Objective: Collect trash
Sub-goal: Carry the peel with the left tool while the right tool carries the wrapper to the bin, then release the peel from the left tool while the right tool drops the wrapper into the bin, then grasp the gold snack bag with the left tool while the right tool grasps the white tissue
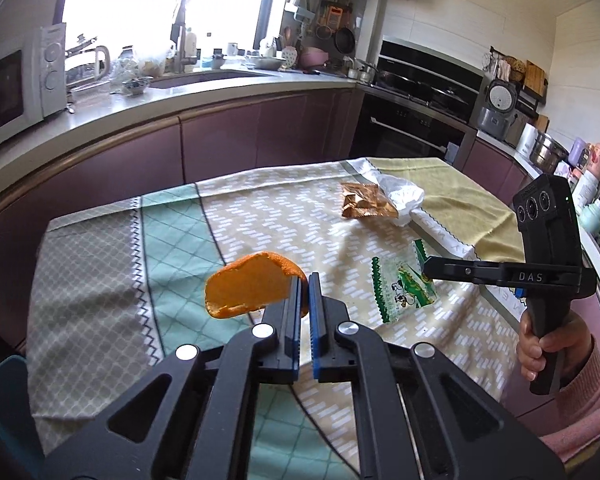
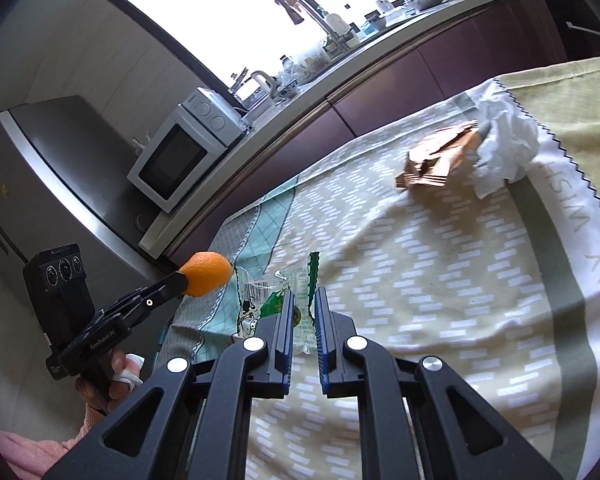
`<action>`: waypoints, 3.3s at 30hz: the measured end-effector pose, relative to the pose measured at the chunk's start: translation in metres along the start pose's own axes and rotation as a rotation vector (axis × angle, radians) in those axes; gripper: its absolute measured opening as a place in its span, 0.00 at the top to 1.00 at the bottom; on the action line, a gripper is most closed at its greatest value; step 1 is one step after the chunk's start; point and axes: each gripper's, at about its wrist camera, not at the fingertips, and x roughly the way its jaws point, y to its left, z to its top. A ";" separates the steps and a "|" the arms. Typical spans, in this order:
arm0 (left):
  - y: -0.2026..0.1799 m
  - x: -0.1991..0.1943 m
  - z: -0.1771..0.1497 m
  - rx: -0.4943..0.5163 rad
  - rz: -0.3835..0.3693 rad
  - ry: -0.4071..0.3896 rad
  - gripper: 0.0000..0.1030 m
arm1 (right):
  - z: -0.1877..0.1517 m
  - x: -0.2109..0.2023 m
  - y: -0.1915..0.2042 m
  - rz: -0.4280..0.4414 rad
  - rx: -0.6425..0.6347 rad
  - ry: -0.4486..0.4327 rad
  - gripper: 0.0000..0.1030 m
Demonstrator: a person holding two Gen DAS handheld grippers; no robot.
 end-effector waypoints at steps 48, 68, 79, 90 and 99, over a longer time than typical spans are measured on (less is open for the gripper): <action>0.319 -0.129 -0.179 -0.631 0.410 0.053 0.95 | -0.070 0.325 0.304 0.164 -0.403 0.530 0.85; 0.271 -0.119 -0.146 -0.519 0.336 -0.008 0.92 | -0.059 0.266 0.268 0.225 -0.407 0.472 0.72; 0.178 -0.096 -0.088 -0.313 0.174 -0.067 0.77 | -0.033 0.160 0.209 0.167 -0.408 0.292 0.63; 0.069 -0.011 -0.036 -0.148 -0.008 0.010 0.75 | -0.005 0.055 0.083 -0.068 -0.206 0.104 0.63; -0.002 0.067 0.004 -0.058 -0.097 0.071 0.75 | 0.020 0.002 -0.003 -0.229 -0.056 -0.023 0.63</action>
